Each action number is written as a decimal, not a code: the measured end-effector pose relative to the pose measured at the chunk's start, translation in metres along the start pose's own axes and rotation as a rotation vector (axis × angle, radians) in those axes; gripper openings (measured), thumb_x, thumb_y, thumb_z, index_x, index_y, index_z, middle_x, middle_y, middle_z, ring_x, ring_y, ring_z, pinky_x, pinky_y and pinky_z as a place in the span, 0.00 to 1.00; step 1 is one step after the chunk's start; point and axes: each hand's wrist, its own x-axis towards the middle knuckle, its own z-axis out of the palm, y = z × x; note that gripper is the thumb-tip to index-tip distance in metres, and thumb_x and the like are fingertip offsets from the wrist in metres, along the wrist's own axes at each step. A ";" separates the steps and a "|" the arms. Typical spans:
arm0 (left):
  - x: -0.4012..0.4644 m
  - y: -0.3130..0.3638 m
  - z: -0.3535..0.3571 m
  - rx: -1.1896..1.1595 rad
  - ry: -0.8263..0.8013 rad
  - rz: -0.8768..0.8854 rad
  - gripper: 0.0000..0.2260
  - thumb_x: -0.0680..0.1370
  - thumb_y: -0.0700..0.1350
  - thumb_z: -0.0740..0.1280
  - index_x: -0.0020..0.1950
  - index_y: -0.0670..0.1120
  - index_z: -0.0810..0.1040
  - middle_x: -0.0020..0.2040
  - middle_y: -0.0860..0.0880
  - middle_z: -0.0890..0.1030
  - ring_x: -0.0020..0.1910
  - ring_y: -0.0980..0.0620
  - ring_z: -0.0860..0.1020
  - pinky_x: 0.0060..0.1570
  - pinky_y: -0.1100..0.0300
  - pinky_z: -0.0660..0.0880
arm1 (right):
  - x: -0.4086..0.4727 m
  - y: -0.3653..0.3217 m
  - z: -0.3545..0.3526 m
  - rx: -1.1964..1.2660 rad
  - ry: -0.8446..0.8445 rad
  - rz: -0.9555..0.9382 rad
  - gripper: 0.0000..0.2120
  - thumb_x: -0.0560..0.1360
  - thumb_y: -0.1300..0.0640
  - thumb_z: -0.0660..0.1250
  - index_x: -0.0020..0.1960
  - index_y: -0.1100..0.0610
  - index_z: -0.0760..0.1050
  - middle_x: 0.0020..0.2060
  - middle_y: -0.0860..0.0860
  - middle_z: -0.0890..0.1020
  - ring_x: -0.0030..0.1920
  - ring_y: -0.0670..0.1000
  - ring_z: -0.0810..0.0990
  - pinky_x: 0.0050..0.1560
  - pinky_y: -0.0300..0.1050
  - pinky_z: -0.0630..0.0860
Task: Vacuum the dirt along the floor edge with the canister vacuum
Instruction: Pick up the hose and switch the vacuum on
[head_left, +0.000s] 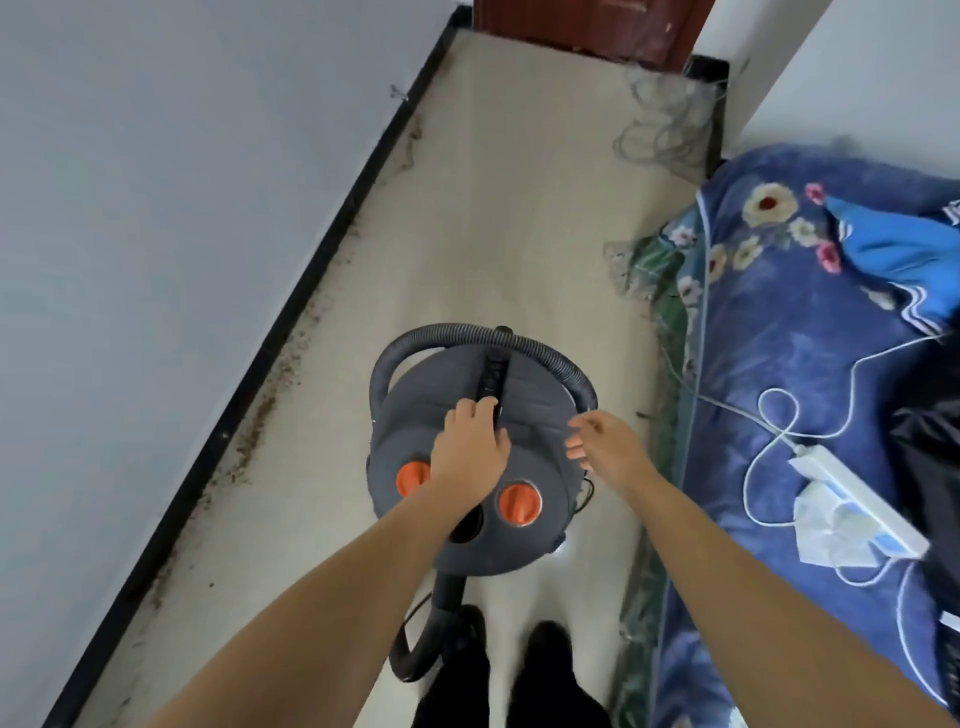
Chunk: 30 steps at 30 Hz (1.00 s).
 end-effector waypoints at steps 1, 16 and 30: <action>0.015 0.005 0.005 0.050 0.012 -0.021 0.22 0.81 0.49 0.58 0.74 0.45 0.60 0.68 0.43 0.66 0.66 0.43 0.66 0.61 0.48 0.70 | 0.017 -0.001 -0.004 -0.009 0.015 0.001 0.09 0.79 0.61 0.55 0.48 0.53 0.74 0.41 0.54 0.81 0.41 0.52 0.81 0.55 0.54 0.77; 0.082 -0.001 0.075 0.368 0.292 -0.018 0.24 0.71 0.44 0.66 0.67 0.42 0.75 0.67 0.46 0.75 0.66 0.46 0.67 0.56 0.51 0.75 | 0.224 -0.027 0.004 -0.748 -0.316 -0.231 0.25 0.73 0.63 0.65 0.70 0.59 0.66 0.62 0.61 0.74 0.59 0.61 0.75 0.57 0.49 0.72; 0.084 -0.002 0.071 0.354 0.275 0.006 0.23 0.75 0.43 0.54 0.68 0.40 0.73 0.69 0.46 0.74 0.71 0.46 0.69 0.69 0.52 0.63 | 0.210 -0.088 -0.026 -0.873 -0.415 -0.455 0.16 0.72 0.56 0.70 0.56 0.58 0.70 0.42 0.51 0.76 0.38 0.50 0.75 0.34 0.42 0.66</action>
